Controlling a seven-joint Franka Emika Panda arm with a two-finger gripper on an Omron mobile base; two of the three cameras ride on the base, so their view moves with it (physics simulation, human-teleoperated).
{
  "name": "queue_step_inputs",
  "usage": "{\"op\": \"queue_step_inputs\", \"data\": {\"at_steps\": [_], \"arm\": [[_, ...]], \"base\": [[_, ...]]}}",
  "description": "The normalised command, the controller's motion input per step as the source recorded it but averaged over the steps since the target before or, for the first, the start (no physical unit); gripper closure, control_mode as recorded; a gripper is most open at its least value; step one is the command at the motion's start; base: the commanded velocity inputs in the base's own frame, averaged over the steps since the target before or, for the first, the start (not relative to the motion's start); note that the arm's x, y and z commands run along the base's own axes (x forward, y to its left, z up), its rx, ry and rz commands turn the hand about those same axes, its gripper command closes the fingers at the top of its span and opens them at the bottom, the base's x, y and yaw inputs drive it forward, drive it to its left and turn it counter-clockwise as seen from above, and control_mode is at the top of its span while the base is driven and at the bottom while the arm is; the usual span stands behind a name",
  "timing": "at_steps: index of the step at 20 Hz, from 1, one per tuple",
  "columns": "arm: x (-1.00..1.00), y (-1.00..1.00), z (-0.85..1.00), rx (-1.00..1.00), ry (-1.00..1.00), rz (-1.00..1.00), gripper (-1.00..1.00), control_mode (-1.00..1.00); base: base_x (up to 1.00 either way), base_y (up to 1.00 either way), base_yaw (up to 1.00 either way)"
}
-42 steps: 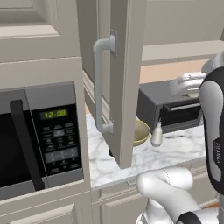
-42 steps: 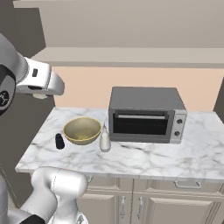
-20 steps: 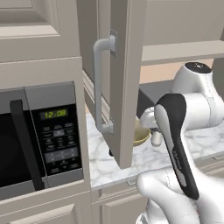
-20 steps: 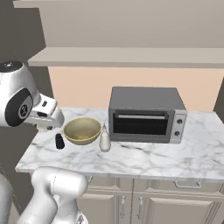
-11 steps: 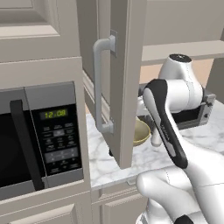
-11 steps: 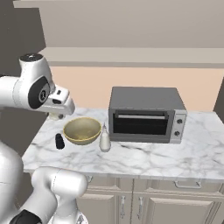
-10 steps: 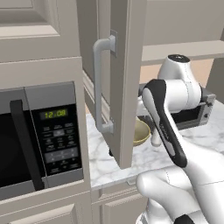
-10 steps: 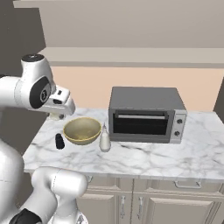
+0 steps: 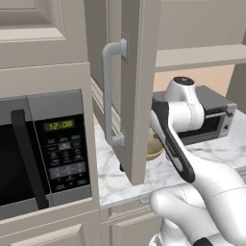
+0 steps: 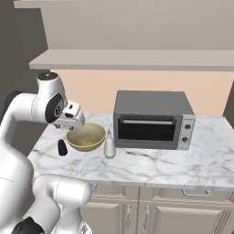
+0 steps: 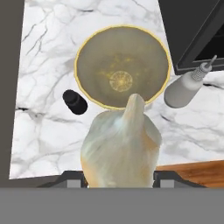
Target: Retrieve the bottle and the shaker from the cabinet and place them next to the mixing bowl on the counter. Then add garlic from the fridge to the mixing bowl.
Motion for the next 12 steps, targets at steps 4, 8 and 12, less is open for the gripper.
{"op": "queue_step_inputs", "data": {"at_steps": [4,8,12], "arm": [[0.37,0.00,-0.56,0.00,-0.02,0.00,1.00,-1.00],[0.46,0.00,-0.18,0.00,0.00,-0.03,1.00,-1.00],[0.40,0.00,0.00,0.00,0.05,-0.13,1.00,-1.00]], "base": [[0.00,0.00,0.00],[0.00,0.00,0.00],[0.00,0.00,0.00]]}}
